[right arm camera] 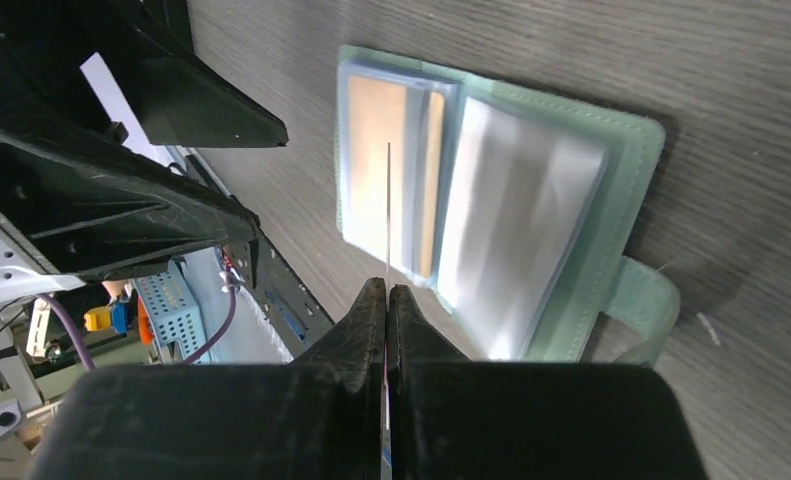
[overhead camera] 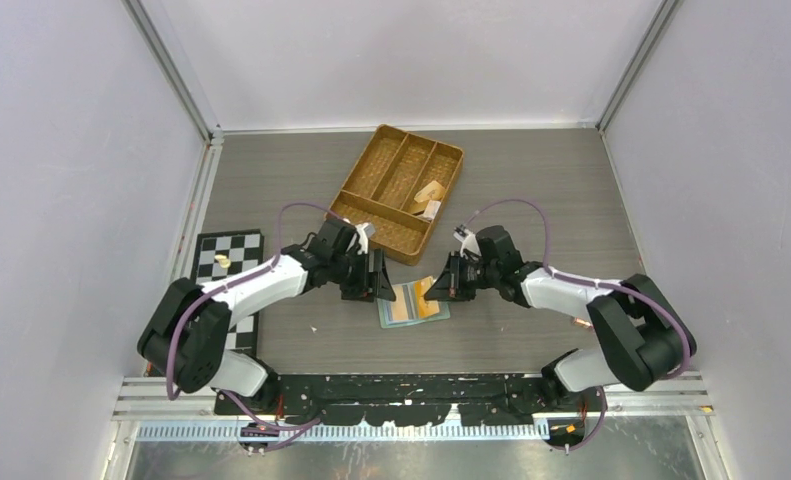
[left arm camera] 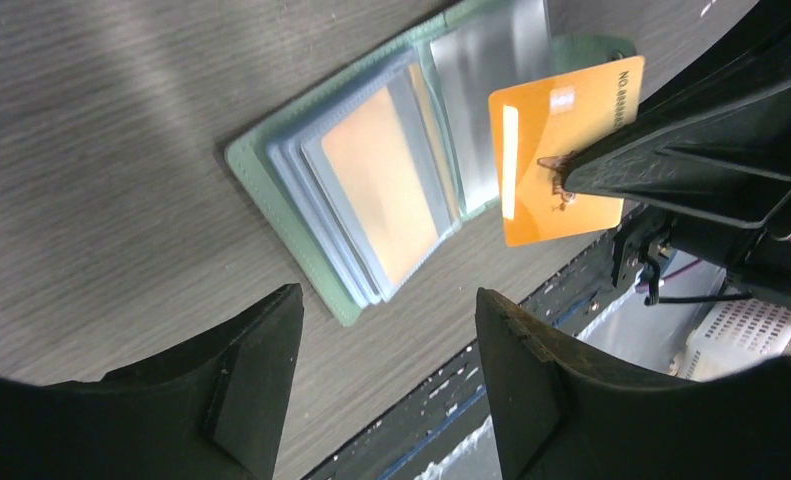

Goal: Put the credit cards into the card holder
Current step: Insert the credit card into the card holder.

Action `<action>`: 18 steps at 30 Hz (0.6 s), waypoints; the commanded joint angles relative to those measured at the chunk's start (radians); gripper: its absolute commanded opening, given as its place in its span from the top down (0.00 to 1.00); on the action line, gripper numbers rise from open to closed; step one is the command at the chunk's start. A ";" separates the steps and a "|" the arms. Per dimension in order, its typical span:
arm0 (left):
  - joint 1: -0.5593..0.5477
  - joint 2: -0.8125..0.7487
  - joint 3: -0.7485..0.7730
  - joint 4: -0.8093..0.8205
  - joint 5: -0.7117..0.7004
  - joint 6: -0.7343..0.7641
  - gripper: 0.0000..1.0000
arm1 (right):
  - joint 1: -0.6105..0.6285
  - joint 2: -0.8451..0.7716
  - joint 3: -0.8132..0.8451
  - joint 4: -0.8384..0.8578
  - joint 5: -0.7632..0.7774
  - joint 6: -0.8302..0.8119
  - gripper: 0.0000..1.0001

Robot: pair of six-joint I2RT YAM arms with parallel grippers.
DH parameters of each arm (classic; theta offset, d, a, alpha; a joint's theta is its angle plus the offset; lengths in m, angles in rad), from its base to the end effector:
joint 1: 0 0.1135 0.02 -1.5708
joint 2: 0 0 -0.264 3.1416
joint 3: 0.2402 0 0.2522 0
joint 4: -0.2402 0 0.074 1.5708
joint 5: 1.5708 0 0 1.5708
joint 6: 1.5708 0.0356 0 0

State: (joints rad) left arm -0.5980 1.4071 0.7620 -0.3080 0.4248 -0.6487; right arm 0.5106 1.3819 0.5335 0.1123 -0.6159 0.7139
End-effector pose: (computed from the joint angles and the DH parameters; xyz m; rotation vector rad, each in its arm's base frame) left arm 0.2152 -0.1644 0.1879 0.1180 2.7189 -0.9811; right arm 0.2114 0.1420 0.1595 -0.0968 2.5161 1.2843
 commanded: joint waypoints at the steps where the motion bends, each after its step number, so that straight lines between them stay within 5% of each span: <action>1: 0.000 0.045 0.003 0.105 -0.024 -0.024 0.36 | 0.006 0.060 0.042 0.090 -0.023 -0.021 0.99; 18: 0.000 0.140 0.011 0.085 -0.061 0.006 0.43 | 0.009 0.198 0.056 0.136 -0.065 -0.019 1.00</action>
State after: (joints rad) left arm -0.5980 1.5326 0.7620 -0.2504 0.3733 -0.6510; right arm 0.5152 1.5616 0.5594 0.2054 -0.6670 0.7101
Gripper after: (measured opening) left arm 0.572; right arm 0.027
